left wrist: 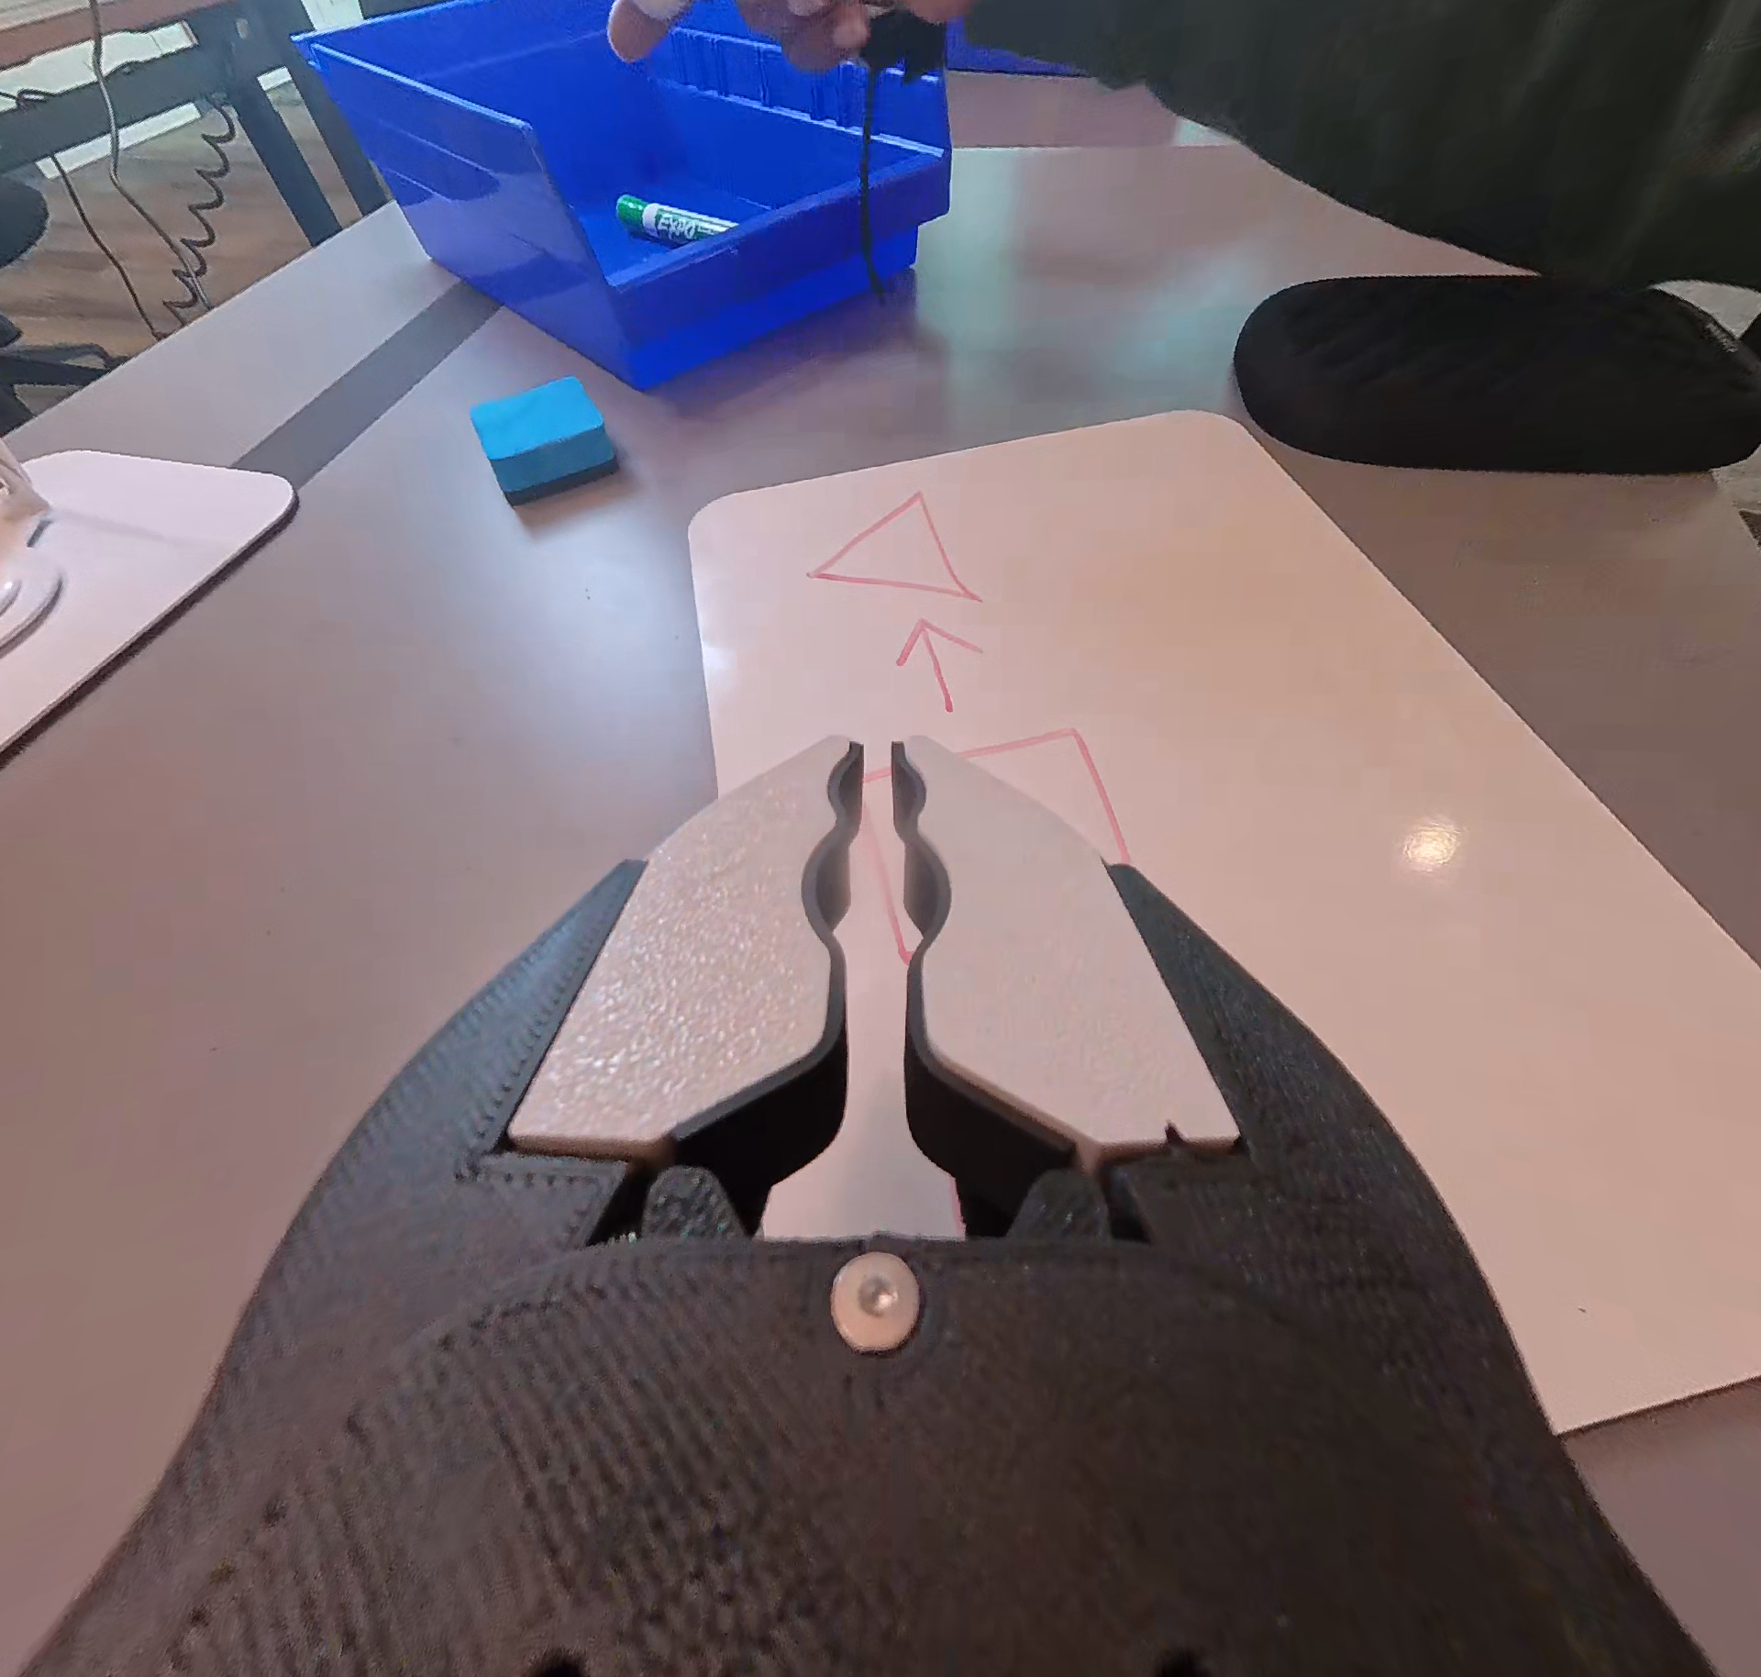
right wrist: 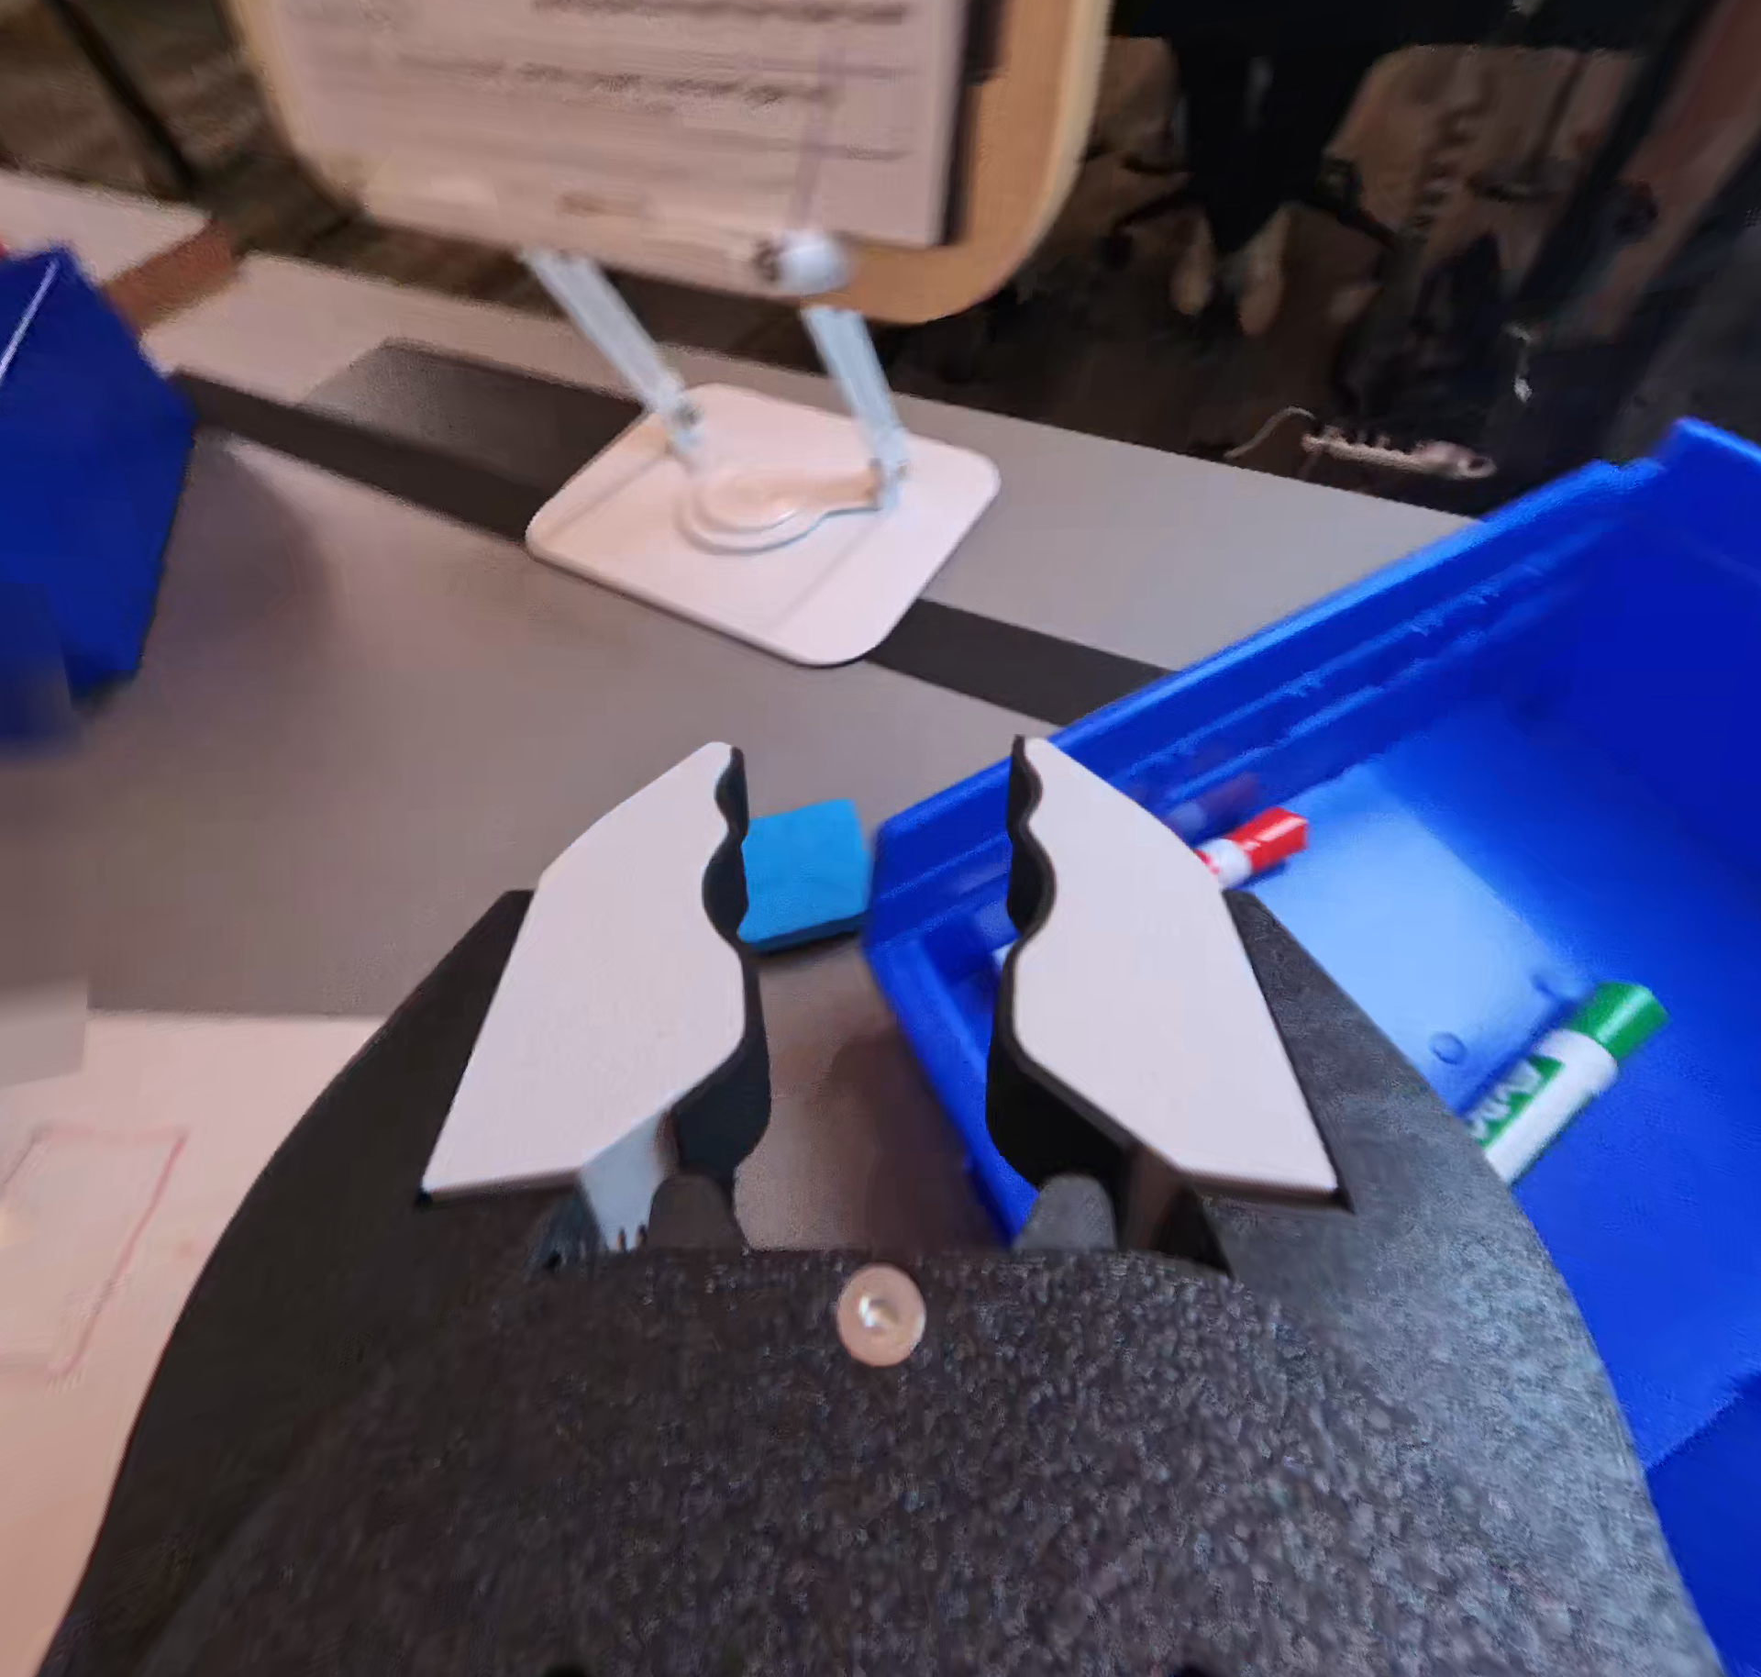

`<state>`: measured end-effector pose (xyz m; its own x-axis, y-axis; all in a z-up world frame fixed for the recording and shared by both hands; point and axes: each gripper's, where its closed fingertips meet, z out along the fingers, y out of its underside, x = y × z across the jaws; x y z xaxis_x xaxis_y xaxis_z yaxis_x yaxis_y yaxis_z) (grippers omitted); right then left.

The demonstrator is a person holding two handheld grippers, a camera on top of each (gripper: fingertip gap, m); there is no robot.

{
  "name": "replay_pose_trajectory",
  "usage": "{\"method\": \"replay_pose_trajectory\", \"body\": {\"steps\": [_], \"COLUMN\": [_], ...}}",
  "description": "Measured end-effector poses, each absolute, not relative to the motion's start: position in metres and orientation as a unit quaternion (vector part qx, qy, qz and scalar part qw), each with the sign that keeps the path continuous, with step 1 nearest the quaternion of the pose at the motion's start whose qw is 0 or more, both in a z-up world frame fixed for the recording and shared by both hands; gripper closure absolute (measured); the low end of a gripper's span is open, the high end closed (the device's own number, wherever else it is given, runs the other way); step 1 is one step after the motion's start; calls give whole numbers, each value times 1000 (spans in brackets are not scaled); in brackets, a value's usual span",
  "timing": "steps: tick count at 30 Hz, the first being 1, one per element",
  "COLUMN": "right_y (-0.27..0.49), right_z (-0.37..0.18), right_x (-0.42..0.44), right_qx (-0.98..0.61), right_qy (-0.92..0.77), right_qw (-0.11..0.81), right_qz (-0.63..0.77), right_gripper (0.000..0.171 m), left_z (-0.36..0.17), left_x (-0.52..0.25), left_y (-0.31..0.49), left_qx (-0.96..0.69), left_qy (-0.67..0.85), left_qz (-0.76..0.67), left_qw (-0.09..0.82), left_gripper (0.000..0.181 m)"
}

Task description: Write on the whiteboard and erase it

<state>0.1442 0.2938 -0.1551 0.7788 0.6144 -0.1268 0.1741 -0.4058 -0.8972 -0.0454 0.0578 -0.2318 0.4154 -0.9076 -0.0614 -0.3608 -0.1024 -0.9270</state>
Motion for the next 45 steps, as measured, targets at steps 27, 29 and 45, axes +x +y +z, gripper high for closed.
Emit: {"method": "replay_pose_trajectory", "body": {"steps": [27,29,45], "right_y": [284,285,152], "right_z": [-282,-285,-255], "right_x": [100,103,64], "right_qx": [-860,-862,-761], "right_qy": [-350,-347,-530], "right_qw": [365,366,298], "right_qz": [74,58,226], "right_gripper": [91,92,116], "left_z": [-221,-222,-194], "left_x": [-59,-59,-29], "left_y": [67,67,22], "left_qx": [-684,-686,-645], "left_qy": [440,439,525], "left_qz": [-270,-271,-230], "left_qw": [515,513,506], "left_gripper": [176,176,181]}}
